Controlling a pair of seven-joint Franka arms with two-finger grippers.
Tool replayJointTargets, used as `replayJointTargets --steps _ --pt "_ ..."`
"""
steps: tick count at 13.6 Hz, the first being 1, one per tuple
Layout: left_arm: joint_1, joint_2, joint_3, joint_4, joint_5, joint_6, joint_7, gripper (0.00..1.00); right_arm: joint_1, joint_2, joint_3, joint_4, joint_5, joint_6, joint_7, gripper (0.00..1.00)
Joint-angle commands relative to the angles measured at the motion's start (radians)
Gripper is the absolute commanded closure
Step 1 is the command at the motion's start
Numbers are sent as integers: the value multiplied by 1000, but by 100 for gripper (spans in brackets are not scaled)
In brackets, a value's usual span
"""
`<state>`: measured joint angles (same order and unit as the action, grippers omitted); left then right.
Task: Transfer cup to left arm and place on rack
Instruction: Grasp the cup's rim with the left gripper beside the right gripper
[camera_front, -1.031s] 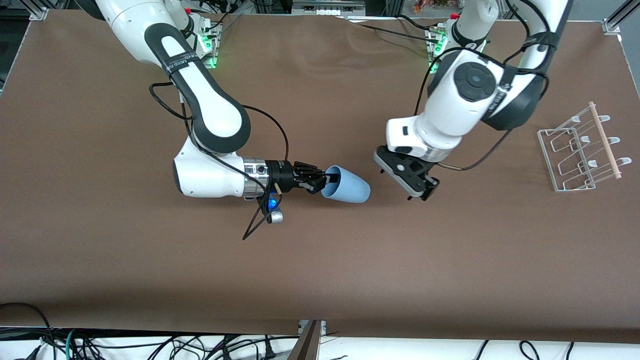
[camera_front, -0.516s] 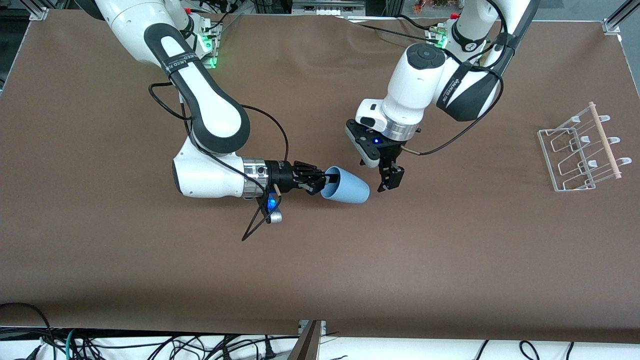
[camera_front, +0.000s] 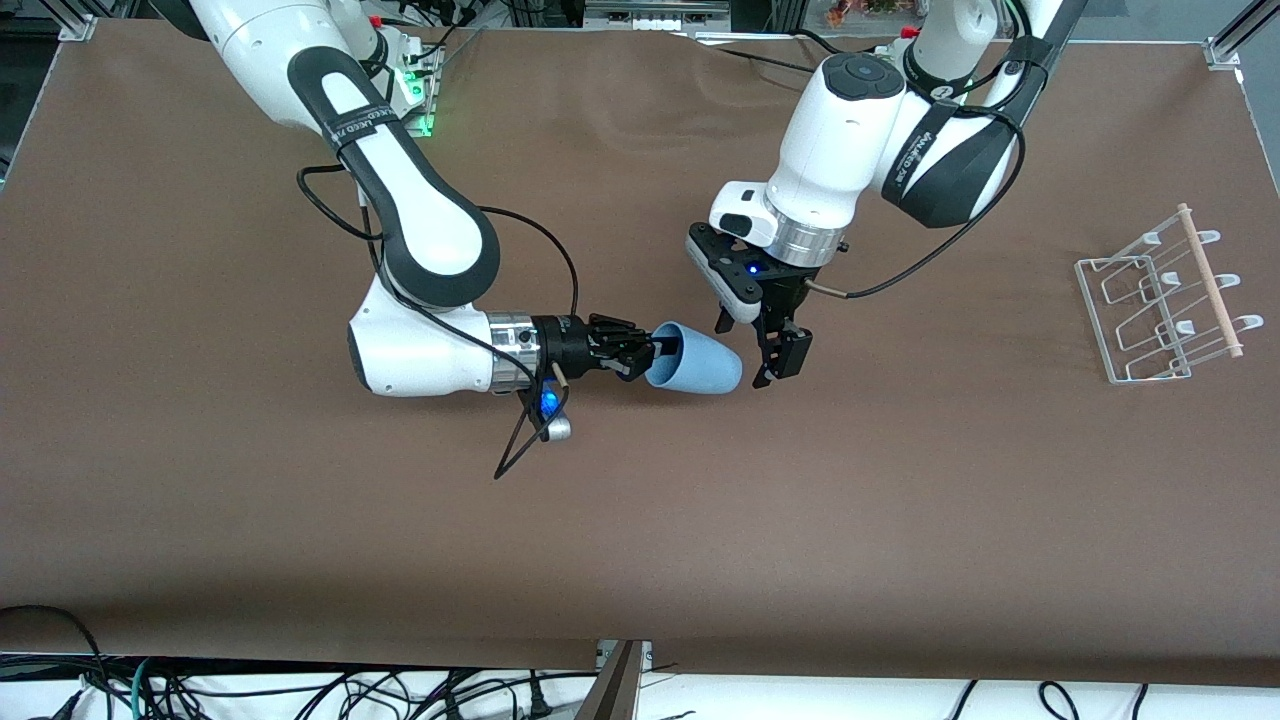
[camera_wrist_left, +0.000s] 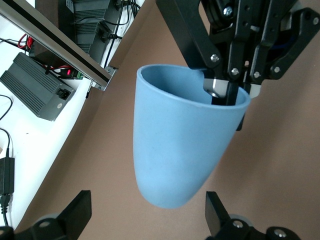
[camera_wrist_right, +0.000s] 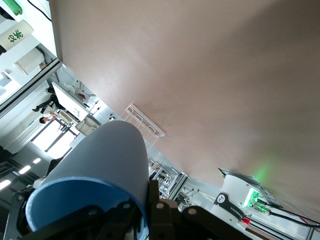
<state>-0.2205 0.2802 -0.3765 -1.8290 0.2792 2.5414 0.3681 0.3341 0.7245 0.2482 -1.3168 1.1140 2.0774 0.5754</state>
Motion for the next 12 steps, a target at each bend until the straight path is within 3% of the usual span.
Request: replayJointTargets --steps 1,7,9,12 --pt "3 56 -4 39 41 23 5 0 0 1 11 11 7 -10 17 100" --pt "-5 114 -2 118 38 26 3 0 17 1 11 11 7 -8 29 100" --pt "-7 151 -2 149 40 26 3 4 26 1 13 13 7 -8 44 100" --pt "-29 180 -2 163 38 26 -6 2 29 1 13 14 7 -7 46 100"
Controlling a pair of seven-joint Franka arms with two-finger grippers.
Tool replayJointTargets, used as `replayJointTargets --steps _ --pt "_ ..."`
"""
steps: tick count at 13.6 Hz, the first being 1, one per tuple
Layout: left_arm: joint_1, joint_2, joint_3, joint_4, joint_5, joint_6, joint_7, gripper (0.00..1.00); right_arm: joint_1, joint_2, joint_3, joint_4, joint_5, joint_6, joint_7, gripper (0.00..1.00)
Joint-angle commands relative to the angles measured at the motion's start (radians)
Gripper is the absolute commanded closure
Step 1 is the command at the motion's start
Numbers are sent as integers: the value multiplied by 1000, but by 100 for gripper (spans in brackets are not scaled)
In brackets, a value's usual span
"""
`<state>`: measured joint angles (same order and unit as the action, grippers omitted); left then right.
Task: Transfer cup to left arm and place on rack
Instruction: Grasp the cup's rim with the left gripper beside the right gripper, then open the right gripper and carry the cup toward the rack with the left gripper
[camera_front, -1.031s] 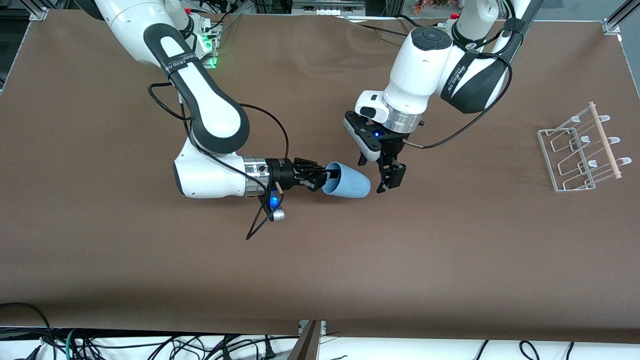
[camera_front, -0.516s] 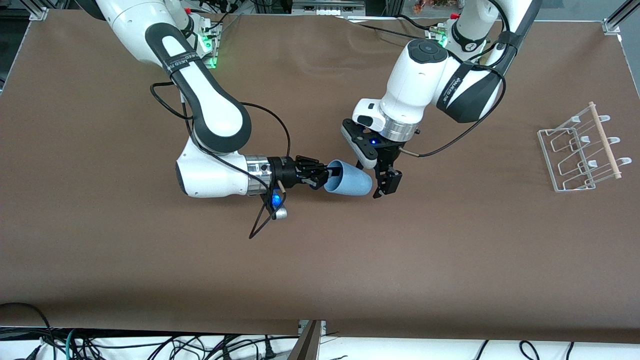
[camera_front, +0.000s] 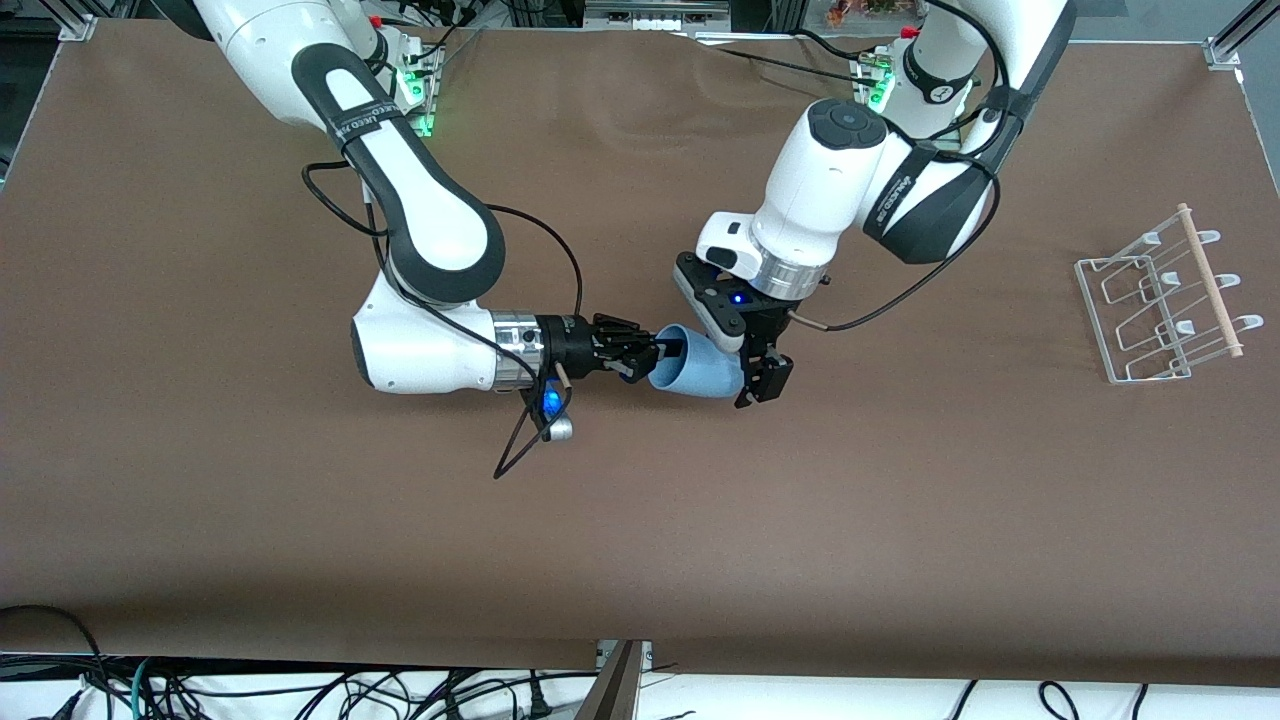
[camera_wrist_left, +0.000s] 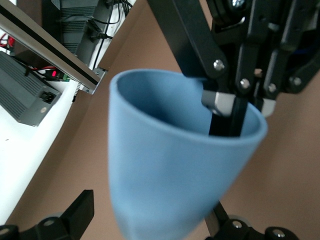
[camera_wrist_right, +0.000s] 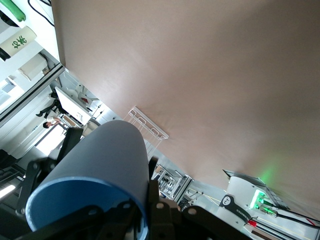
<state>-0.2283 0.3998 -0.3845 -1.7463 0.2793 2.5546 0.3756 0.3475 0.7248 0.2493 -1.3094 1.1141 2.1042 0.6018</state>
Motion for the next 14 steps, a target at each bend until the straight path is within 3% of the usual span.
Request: replayJointTargets --steps 1,2,4,6,9,10,11,14 --pt "-26 62 7 80 38 13 -27 2 18 1 11 7 7 -33 19 100" --pt "-26 60 7 82 38 13 -30 7 18 1 11 7 7 -33 19 100" --pt "-22 60 12 93 41 13 -27 59 19 1 11 6 7 -33 19 100" --pt "-13 60 16 91 41 4 -24 100 19 1 11 6 7 -33 18 100" --pt "29 37 18 88 38 -75 -27 100 19 1 11 7 7 -30 24 100" --pt "40 28 16 85 34 -92 -29 100 16 1 10 7 7 -32 24 81" --pt "49 16 16 85 31 -126 -29 100 15 1 10 7 6 -29 23 1" --pt "101 -36 12 85 24 -279 -18 100 -10 -7 1 9 -3 -36 21 0"
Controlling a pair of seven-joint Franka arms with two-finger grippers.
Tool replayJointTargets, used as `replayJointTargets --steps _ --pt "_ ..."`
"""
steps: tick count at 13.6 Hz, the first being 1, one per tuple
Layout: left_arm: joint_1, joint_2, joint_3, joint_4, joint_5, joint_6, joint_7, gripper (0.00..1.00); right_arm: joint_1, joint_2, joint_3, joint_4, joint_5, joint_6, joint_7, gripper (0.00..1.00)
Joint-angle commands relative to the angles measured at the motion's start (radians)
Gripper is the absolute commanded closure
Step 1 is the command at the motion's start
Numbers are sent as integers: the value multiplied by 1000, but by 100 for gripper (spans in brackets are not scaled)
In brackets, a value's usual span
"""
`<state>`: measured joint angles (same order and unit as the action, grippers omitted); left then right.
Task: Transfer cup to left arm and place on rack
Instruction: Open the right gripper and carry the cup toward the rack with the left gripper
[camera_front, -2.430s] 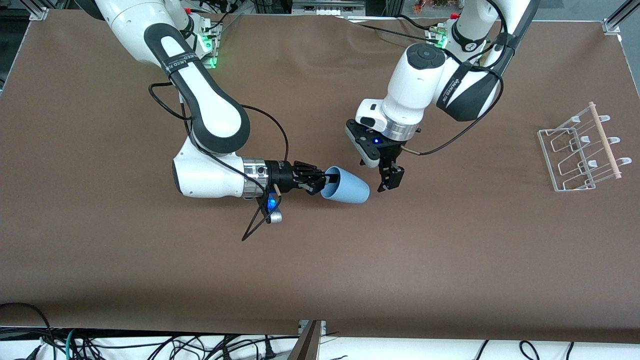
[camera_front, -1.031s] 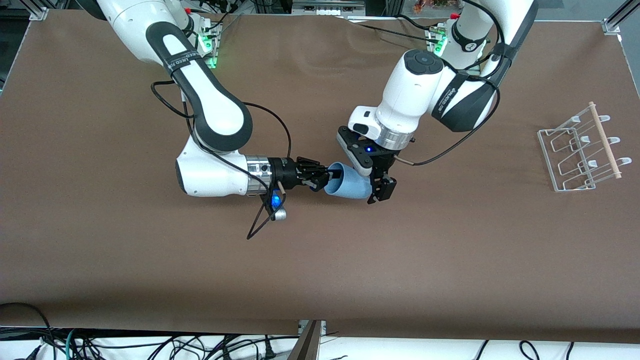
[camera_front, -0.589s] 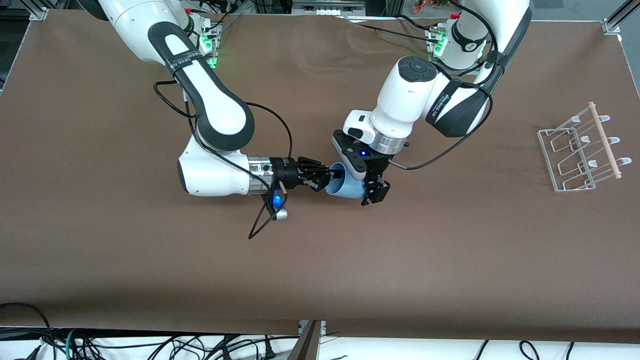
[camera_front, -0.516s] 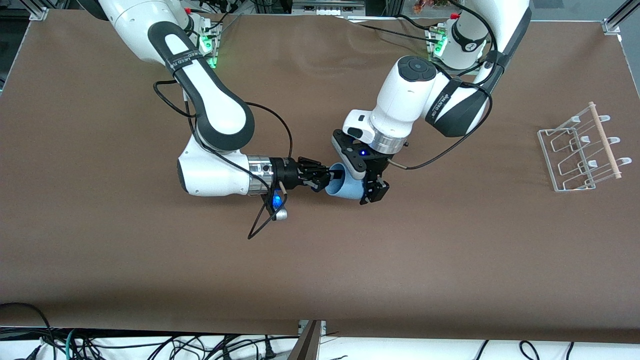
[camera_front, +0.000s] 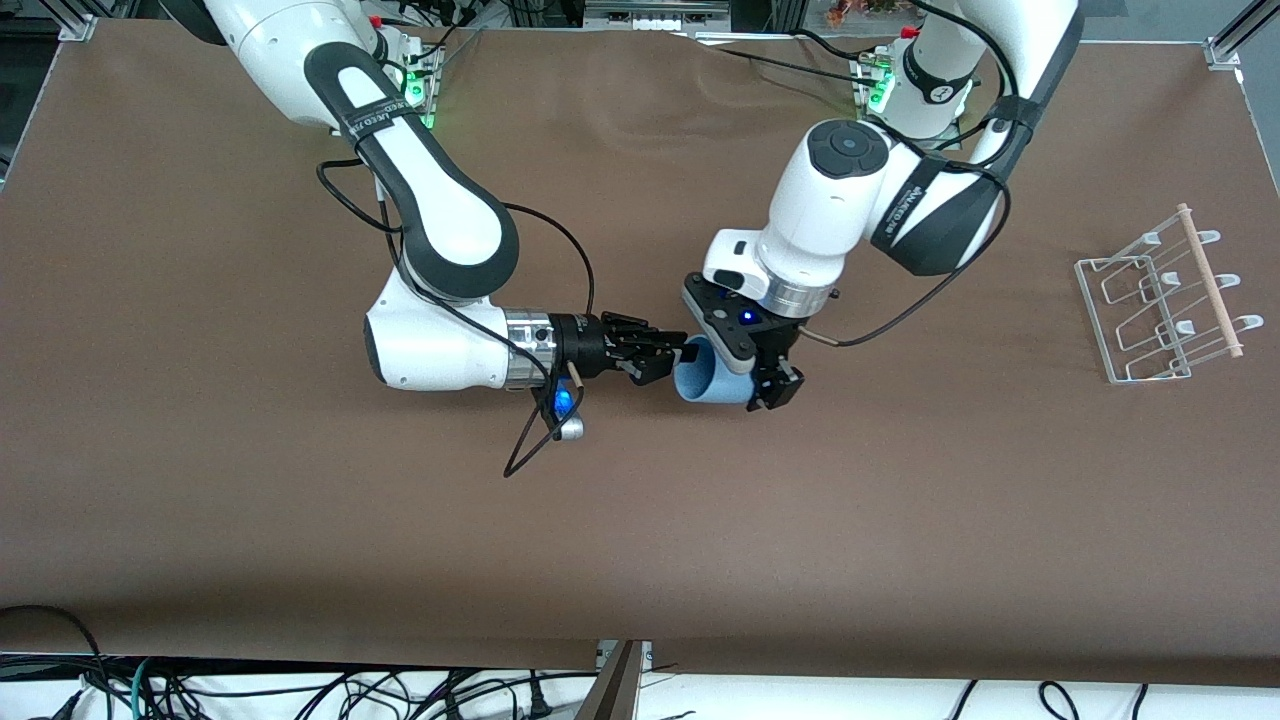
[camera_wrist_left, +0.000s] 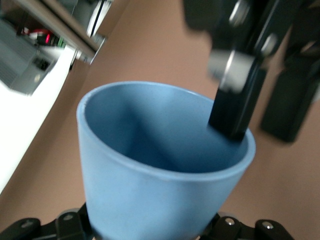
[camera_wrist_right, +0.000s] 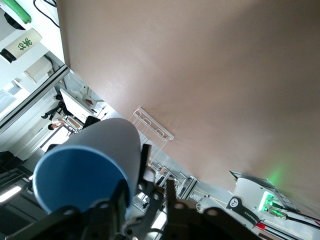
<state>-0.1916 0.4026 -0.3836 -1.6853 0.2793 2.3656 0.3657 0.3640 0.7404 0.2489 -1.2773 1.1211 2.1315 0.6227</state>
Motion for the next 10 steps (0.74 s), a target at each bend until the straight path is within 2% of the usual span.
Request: replayJointTargets --steps 1,2,4,5,7,10 --pt "79 -63 11 22 15 -171 -10 100 -36 -30 -2 -24 -35 -64 -1 0" --pt "110 -80 11 26 -27 -272 -8 100 -37 -36 -3 -22 -73 -64 -1 0" --pt "237 -113 12 30 -167 -467 -8 100 -42 -41 -8 -13 -130 -62 0 0" --pt "301 -114 12 39 -178 -576 -4 100 -45 -44 -20 -4 -159 -62 0 0" --pt "377 -107 26 50 -167 -804 33 100 -46 -55 -31 -2 -274 -62 -1 0" --pt "481 -104 54 64 -59 -1081 36 100 -50 -56 -55 -2 -413 -64 -11 0"
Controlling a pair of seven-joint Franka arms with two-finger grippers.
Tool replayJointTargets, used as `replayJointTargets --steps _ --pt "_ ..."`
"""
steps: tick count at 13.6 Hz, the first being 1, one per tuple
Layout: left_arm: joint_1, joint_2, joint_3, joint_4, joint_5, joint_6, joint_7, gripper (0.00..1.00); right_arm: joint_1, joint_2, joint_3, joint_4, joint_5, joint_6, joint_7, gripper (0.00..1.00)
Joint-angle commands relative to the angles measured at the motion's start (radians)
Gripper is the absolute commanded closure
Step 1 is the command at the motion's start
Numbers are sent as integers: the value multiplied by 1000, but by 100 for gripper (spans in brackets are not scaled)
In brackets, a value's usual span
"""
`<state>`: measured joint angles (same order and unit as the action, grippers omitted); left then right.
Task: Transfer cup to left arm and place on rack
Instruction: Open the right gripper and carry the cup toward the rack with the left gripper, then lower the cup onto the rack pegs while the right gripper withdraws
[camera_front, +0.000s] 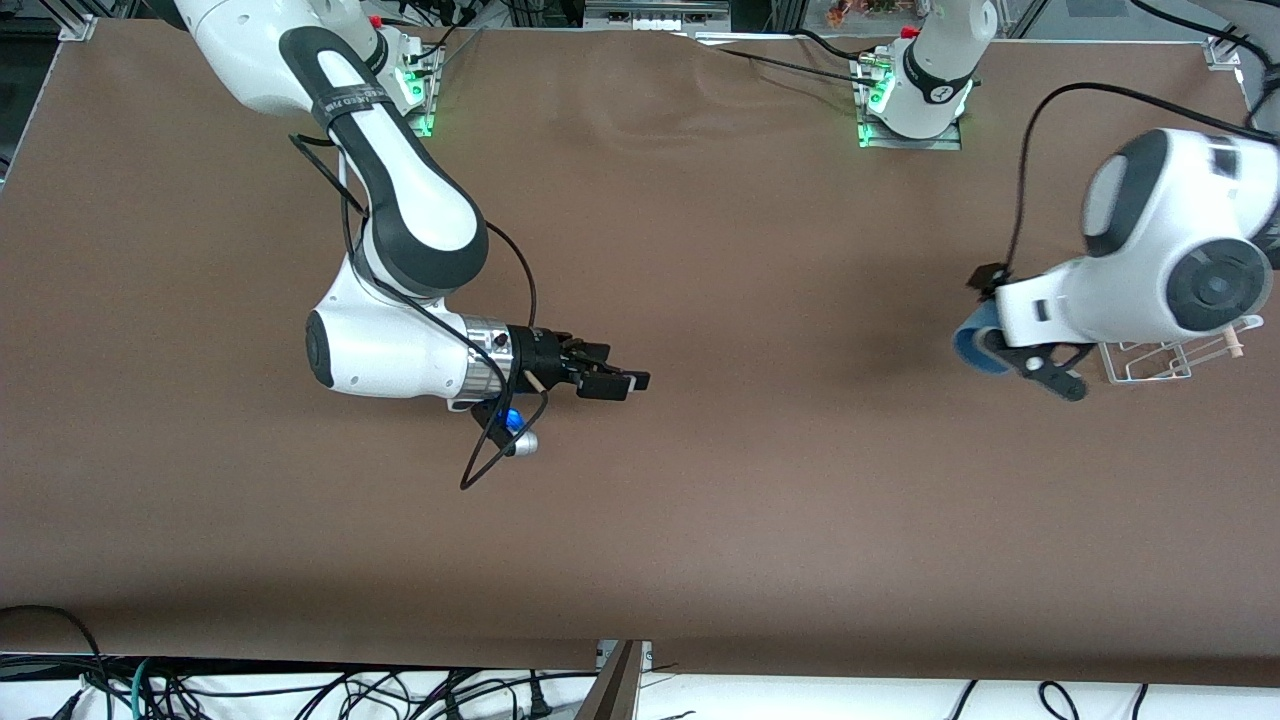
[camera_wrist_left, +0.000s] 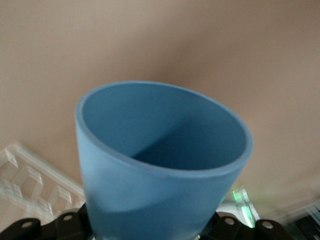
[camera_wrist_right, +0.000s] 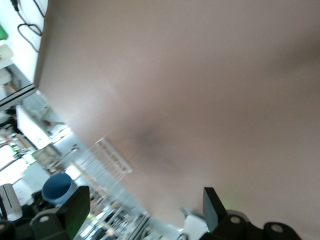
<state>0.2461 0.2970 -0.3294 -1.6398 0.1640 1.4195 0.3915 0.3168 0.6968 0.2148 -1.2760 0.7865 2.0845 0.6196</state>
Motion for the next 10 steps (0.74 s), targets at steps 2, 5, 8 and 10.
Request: replayJointTargets --steps 2,5,8,10 --pt "94 10 -2 17 217 -279 15 100 -2 -43 -52 -6 -230 -39 -12 0" --pt "123 63 3 15 486 -390 18 100 -51 -95 -55 -26 -508 -104 -24 0" --pt "127 138 4 14 641 -477 30 100 -140 -206 -55 -39 -561 -278 -122 0" --pt "121 184 4 3 718 -502 44 100 -182 -265 -67 -43 -639 -349 -194 0"
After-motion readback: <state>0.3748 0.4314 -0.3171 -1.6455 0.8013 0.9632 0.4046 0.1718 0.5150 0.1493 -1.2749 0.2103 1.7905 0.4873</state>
